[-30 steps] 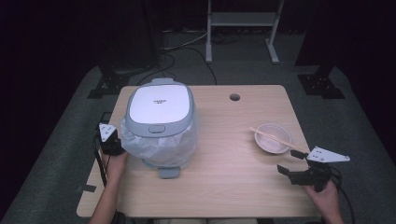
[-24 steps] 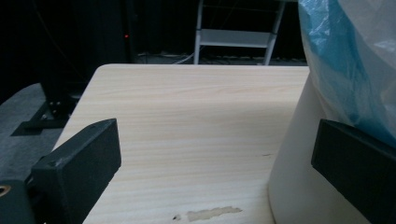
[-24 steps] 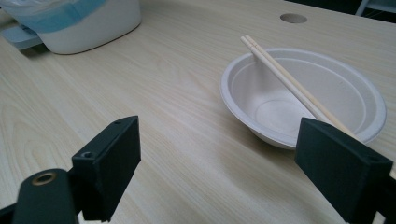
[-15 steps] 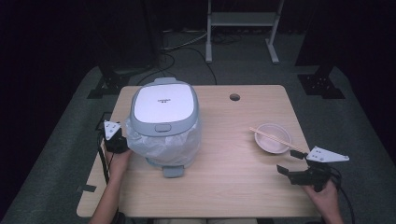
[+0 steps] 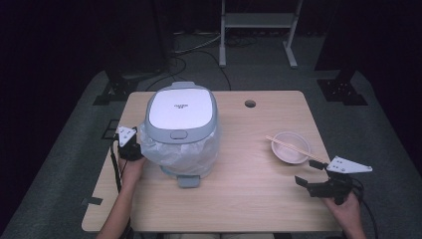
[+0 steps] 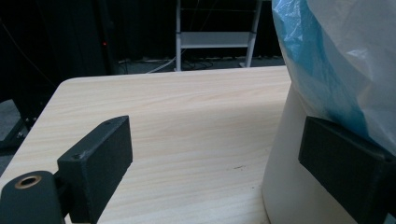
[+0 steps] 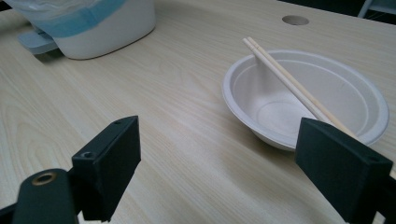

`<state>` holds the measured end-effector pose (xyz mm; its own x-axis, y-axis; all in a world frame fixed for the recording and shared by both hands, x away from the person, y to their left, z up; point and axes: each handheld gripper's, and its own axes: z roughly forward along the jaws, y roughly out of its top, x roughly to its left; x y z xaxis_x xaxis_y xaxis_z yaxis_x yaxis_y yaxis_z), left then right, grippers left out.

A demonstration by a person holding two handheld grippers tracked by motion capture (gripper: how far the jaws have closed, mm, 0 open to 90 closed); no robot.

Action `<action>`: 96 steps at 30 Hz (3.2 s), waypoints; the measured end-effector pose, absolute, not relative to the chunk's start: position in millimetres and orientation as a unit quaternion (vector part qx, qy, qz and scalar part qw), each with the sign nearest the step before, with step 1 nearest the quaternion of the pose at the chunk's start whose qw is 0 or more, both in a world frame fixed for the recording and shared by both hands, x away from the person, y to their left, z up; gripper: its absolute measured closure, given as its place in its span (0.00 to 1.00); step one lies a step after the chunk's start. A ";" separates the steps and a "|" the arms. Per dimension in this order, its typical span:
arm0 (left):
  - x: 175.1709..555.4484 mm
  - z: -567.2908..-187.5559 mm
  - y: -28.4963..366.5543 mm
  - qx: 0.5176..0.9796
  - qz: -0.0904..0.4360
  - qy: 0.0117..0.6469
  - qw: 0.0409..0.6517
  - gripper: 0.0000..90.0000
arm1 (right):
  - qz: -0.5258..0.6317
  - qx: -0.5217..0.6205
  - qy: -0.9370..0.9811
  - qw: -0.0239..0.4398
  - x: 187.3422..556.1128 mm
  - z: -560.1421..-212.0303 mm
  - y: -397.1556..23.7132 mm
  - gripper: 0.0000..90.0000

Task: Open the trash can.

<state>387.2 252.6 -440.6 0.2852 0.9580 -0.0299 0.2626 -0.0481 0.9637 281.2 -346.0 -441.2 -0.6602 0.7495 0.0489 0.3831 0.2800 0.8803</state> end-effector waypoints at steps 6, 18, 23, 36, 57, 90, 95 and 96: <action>390.5 -441.0 246.2 0.635 0.345 0.479 0.498 0.10 | 0.477 0.364 0.777 0.192 280.9 -441.1 -345.8 0.15; 398.0 -440.7 230.5 0.644 0.336 0.471 0.500 0.10 | 0.478 0.363 0.777 0.189 280.5 -440.9 -345.6 0.15; 399.1 -440.5 226.3 0.646 0.335 0.468 0.501 0.10 | 0.478 0.362 0.777 0.189 280.5 -440.9 -345.5 0.15; 404.7 -440.4 211.3 0.652 0.328 0.463 0.503 0.10 | 0.478 0.361 0.779 0.188 281.0 -441.3 -345.6 0.15; 408.7 -440.4 206.7 0.657 0.311 0.461 0.509 0.10 | 0.477 0.360 0.780 0.184 281.0 -441.7 -345.1 0.15; 359.5 -444.6 241.7 0.696 0.259 0.442 0.503 0.03 | 0.474 0.364 0.780 0.184 282.1 -442.1 -344.9 0.15; 352.0 -445.4 242.7 0.700 0.253 0.439 0.503 0.03 | 0.474 0.365 0.781 0.183 282.1 -442.2 -344.7 0.15; 347.7 -446.5 241.1 0.702 0.251 0.435 0.504 0.03 | 0.473 0.364 0.781 0.183 282.1 -442.2 -344.6 0.15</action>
